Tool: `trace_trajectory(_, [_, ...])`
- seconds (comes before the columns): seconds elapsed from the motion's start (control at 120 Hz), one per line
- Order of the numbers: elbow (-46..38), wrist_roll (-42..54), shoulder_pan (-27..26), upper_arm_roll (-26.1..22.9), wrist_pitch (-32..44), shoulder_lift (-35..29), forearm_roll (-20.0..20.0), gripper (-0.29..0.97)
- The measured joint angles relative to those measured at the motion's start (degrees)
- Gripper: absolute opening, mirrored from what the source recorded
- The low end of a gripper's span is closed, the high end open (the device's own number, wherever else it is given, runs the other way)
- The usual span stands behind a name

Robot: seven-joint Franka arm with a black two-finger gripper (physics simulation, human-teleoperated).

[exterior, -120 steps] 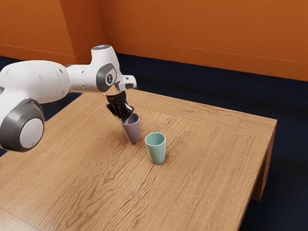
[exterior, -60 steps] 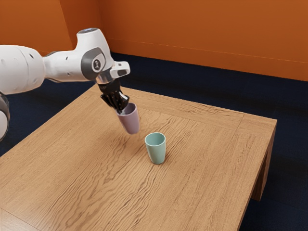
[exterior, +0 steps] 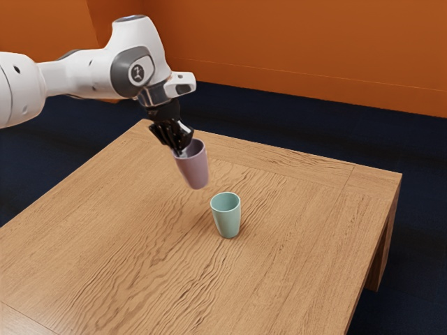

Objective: Place the left cup onto the right cup

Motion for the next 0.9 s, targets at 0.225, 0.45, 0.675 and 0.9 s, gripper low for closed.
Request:
trace_trajectory(0.225, [1.43, -1.42, -1.18, -0.43, -1.07, 0.69, -0.01, -0.1])
trace_trajectory(0.45, [4.6, -2.47, -1.45, -1.09, -0.8, 4.16, -0.34, -0.1])
trace_trajectory(0.675, [5.51, -3.26, -1.46, -1.52, -0.45, 7.27, -0.57, -0.1])
trace_trajectory(0.9, [5.84, -3.91, -1.45, -1.6, 0.19, 8.27, -0.74, -0.1])
